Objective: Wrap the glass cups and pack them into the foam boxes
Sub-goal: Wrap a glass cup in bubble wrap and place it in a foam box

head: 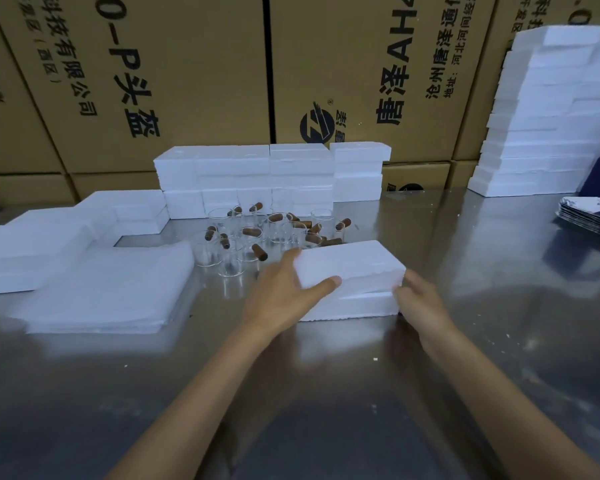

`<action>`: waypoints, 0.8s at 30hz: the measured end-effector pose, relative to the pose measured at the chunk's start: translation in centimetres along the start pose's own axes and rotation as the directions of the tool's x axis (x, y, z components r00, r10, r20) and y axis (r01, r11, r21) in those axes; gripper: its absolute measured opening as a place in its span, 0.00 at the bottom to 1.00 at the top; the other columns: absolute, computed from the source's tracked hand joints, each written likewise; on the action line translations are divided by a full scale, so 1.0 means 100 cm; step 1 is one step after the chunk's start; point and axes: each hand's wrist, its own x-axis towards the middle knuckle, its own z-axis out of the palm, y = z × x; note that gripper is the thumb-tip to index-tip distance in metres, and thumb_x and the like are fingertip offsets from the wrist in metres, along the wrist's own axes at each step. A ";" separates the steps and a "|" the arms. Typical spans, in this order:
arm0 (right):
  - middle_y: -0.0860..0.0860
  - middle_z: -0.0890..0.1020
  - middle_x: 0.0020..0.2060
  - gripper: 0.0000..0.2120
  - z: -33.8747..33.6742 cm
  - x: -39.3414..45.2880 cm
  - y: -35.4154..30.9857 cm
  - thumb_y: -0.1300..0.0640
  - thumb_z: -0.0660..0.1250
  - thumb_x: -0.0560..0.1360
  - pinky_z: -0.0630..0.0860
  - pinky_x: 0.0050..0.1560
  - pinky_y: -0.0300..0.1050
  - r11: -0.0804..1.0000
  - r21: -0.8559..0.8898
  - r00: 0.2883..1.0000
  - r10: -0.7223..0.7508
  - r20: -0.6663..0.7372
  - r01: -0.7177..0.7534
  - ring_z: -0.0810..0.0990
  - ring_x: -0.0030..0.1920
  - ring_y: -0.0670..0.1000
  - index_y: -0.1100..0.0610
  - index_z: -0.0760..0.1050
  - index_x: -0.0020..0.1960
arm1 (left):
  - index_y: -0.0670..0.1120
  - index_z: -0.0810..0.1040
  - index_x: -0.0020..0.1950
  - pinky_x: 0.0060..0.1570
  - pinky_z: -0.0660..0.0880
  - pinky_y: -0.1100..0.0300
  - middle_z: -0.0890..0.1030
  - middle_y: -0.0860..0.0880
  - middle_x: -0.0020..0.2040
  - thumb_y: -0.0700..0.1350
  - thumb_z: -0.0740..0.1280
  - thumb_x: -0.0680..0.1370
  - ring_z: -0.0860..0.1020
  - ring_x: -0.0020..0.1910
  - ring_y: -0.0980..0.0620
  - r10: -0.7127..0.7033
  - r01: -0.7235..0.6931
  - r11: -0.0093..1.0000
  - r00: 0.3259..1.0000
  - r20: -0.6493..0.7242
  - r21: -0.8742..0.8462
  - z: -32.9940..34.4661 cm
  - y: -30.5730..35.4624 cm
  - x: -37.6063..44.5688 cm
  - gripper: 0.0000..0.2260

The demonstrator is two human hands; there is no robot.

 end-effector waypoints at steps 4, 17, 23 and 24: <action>0.44 0.82 0.49 0.23 0.018 -0.015 -0.006 0.70 0.53 0.76 0.74 0.45 0.37 1.000 -0.015 0.995 -0.024 0.095 0.026 0.79 0.48 0.43 0.49 0.78 0.56 | 0.62 0.62 0.68 0.58 0.73 0.53 0.69 0.53 0.62 0.67 0.77 0.62 0.72 0.60 0.51 -0.050 0.054 0.997 0.997 0.063 -0.060 -0.027 -0.027 -0.011 0.40; 0.45 0.81 0.53 0.17 0.034 -0.032 0.010 0.65 0.56 0.81 0.68 0.45 0.21 0.986 -0.056 0.986 -0.161 -0.039 0.159 0.76 0.55 0.45 0.55 0.79 0.61 | 0.56 0.62 0.75 0.51 0.75 0.54 0.67 0.47 0.69 0.52 0.82 0.66 0.73 0.62 0.46 -0.321 0.259 0.927 0.921 -0.220 -0.270 -0.123 -0.090 -0.042 0.43; 0.48 0.84 0.49 0.15 0.034 -0.034 0.008 0.66 0.58 0.78 0.74 0.50 0.38 0.994 -0.002 0.984 -0.112 -0.139 0.113 0.79 0.50 0.46 0.57 0.82 0.55 | 0.53 0.62 0.74 0.61 0.67 0.51 0.62 0.50 0.56 0.60 0.78 0.56 0.62 0.67 0.45 -0.307 0.319 0.944 0.944 -0.123 0.089 -0.108 -0.091 -0.047 0.50; 0.48 0.84 0.48 0.14 0.034 -0.035 0.008 0.66 0.59 0.78 0.74 0.48 0.37 0.995 0.017 0.983 -0.098 -0.156 0.102 0.80 0.47 0.43 0.56 0.82 0.53 | 0.53 0.62 0.74 0.58 0.66 0.52 0.62 0.51 0.56 0.59 0.79 0.58 0.61 0.66 0.47 -0.295 0.309 0.939 0.950 -0.105 0.151 -0.106 -0.092 -0.047 0.48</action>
